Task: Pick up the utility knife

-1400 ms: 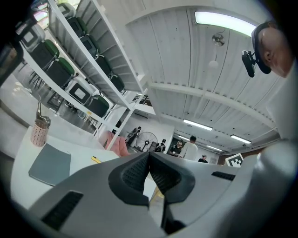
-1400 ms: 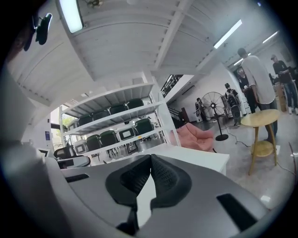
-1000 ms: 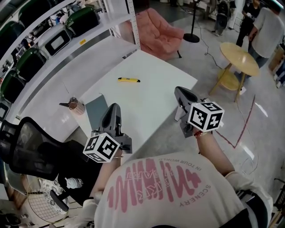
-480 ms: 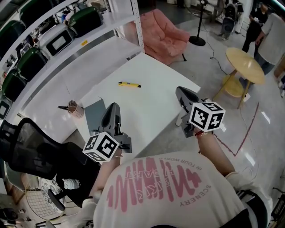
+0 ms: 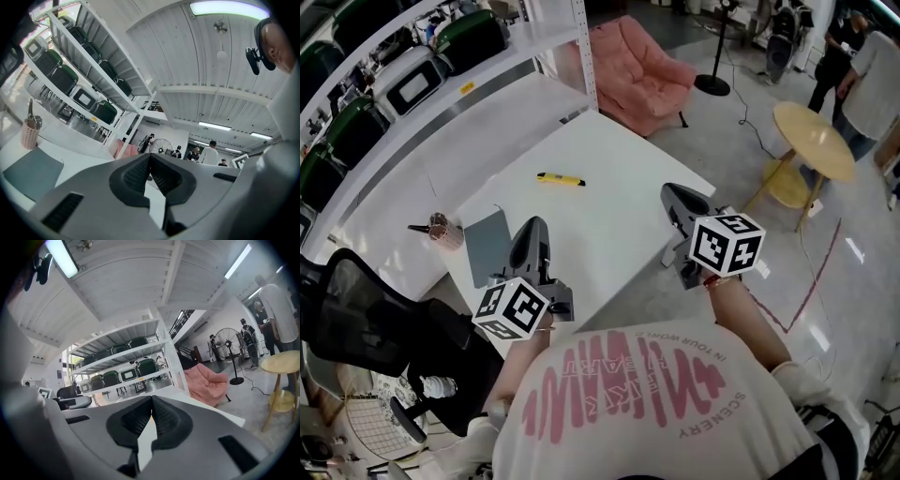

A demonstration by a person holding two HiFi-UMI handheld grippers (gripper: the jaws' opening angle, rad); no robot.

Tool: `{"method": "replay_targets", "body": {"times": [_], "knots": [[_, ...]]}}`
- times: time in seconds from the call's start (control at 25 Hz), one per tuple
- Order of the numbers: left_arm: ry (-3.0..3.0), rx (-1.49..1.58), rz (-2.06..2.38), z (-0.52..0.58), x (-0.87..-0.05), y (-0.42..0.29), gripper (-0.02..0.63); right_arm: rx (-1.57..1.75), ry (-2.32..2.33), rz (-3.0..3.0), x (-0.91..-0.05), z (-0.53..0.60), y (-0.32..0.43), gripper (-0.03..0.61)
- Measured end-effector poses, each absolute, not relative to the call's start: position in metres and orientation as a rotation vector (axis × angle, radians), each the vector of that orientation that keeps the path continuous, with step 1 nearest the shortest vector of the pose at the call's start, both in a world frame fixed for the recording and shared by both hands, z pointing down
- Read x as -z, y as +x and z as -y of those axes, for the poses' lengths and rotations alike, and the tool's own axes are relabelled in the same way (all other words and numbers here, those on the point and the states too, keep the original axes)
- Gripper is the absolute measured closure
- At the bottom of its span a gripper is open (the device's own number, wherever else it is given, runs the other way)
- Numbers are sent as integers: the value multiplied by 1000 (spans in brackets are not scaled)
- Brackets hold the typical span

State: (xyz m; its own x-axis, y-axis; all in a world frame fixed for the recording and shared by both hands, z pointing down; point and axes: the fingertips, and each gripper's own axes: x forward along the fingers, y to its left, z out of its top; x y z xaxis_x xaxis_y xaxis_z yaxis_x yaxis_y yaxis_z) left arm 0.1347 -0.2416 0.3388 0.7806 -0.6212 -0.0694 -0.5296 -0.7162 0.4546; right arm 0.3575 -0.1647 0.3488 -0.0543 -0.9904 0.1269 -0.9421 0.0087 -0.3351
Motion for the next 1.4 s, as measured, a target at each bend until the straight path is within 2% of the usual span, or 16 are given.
{"method": "replay_targets", "body": {"times": [0.28, 0.64, 1.4], "knots": [[2531, 204, 889, 253, -363, 144, 589, 577, -2060, -2137, -376, 185, 361, 563], [2549, 125, 880, 289, -387, 189, 589, 655, -2138, -2200, -415, 225, 388, 563], [2366, 108, 1058, 418, -432, 219, 589, 959, -1947, -2360, -474, 382, 418, 563]]}}
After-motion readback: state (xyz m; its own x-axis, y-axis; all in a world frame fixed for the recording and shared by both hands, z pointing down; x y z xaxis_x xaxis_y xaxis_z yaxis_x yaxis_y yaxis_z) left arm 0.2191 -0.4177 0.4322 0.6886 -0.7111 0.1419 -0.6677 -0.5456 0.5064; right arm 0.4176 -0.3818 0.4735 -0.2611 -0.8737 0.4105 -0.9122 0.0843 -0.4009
